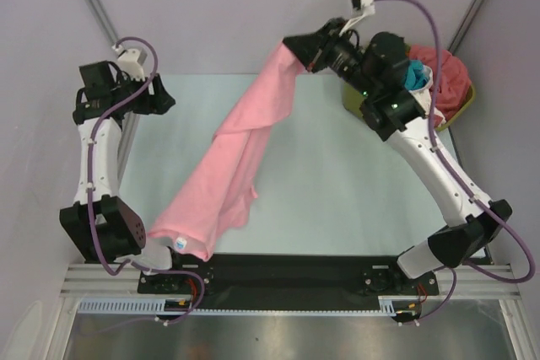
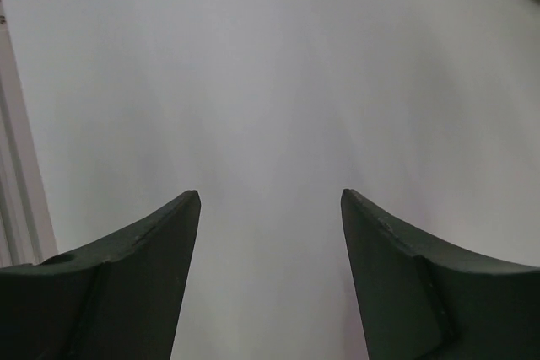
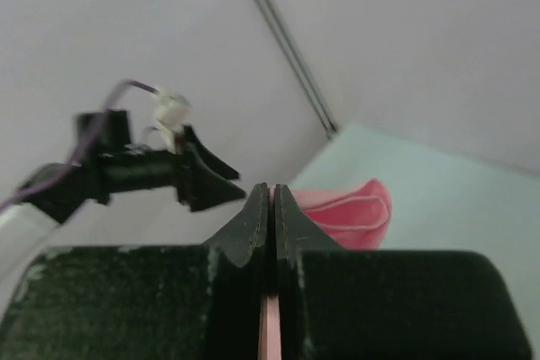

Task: Fold and stack the t-shirts
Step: Move the tshirt to the center of the board, then flatten the tshirt out

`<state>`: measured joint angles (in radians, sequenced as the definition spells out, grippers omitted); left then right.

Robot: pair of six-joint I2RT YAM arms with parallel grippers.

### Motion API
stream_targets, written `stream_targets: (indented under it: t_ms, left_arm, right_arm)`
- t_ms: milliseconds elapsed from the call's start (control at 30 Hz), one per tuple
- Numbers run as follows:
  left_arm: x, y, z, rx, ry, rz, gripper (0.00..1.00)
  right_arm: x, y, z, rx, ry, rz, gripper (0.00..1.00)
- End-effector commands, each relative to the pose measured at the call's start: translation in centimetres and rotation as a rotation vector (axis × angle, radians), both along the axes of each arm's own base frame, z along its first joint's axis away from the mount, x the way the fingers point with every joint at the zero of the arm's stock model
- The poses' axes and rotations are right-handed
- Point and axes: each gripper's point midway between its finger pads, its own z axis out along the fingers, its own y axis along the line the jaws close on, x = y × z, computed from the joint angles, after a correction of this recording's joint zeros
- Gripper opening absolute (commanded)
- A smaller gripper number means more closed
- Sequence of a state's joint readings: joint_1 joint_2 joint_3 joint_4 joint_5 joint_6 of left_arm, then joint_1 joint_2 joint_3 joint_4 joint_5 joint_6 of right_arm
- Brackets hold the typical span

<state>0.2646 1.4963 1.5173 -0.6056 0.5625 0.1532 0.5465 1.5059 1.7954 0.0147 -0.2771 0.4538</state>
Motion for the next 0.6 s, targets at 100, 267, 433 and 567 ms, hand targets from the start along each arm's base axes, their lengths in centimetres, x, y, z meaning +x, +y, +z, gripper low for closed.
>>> stream_targets:
  t_ms: [100, 267, 433, 567]
  left_arm:
    - [-4.7, -5.9, -9.5, 0.138, 0.232, -0.327, 0.79]
    - [-9.5, -8.5, -16.6, 0.228, 0.407, -0.51, 0.9]
    - [-12.5, -8.8, -22.3, 0.42, 0.482, -0.602, 1.0]
    - [-10.1, -5.8, -24.4, 0.566, 0.477, -0.428, 0.9]
  right_arm:
    - [7.0, -3.3, -18.0, -0.049, 0.428, -0.234, 0.0]
    - [9.2, -6.8, -30.1, -0.187, 0.678, -0.354, 0.0]
    - [9.4, -8.4, -34.5, -0.252, 0.753, -0.387, 0.0]
    - [8.7, -8.7, -35.5, -0.272, 0.76, -0.377, 0.0]
